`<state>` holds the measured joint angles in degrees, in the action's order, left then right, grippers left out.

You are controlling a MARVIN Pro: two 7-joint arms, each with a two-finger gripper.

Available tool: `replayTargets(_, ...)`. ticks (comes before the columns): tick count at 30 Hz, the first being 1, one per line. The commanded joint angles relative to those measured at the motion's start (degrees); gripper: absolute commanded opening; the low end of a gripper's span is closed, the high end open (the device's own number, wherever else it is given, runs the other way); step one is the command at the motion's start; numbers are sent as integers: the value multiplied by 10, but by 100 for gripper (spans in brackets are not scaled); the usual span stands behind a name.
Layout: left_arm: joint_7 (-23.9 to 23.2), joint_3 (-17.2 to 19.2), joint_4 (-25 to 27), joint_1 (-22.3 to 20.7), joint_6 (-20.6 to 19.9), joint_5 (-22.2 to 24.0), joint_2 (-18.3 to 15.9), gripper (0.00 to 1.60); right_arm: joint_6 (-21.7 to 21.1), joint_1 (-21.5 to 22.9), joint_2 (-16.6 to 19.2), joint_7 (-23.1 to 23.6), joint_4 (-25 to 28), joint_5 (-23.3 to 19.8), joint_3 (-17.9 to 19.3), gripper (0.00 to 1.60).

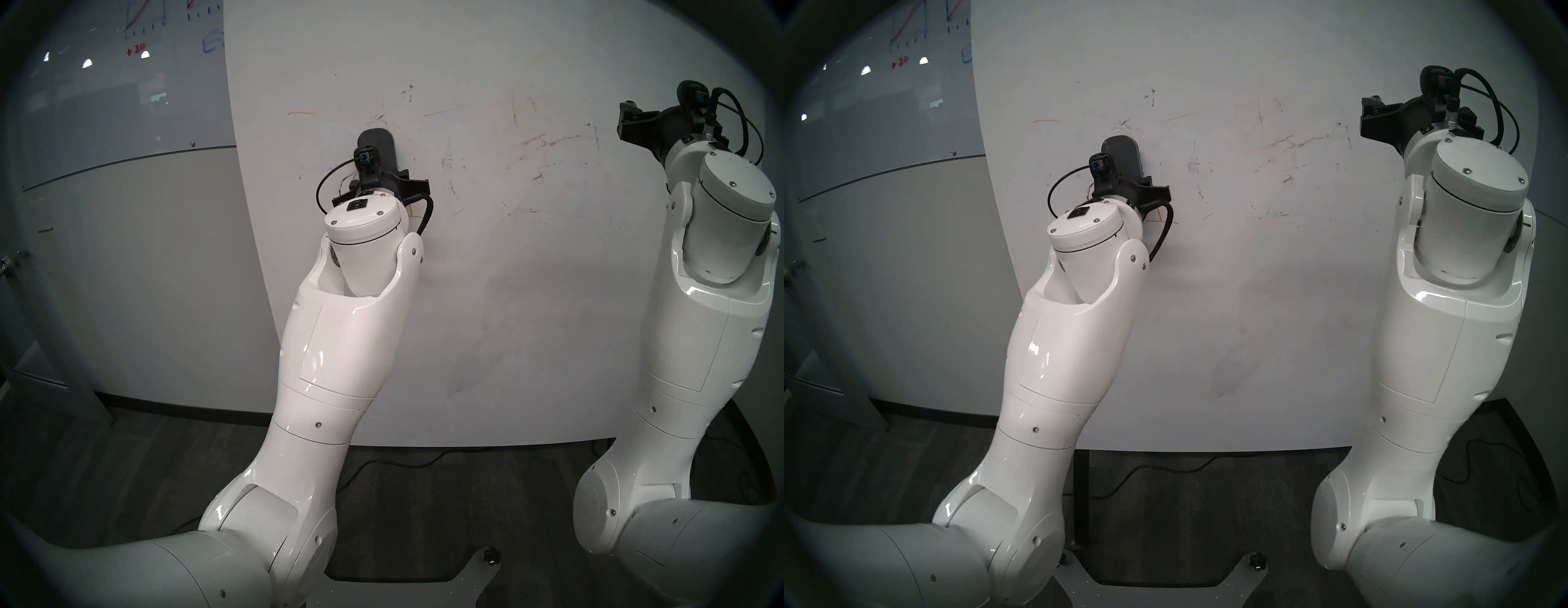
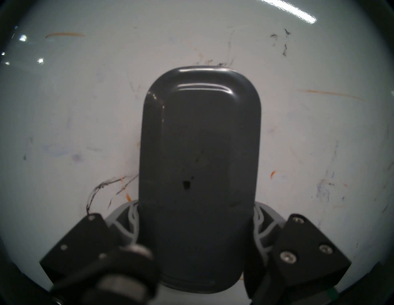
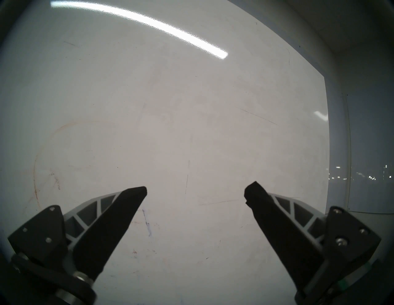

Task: Erase all marks on the whiteboard with the eraser

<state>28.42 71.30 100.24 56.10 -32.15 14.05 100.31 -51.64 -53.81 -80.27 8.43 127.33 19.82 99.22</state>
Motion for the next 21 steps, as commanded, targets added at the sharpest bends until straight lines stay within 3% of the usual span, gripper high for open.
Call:
replayTargets(1, -10, 11, 13, -58, 16, -18, 10, 0, 1, 4, 1, 0, 4, 0, -1, 160)
replayTargets(21, -41, 49, -105, -118, 24, -67, -23, 0, 2, 7, 3, -3, 6, -3, -3, 160)
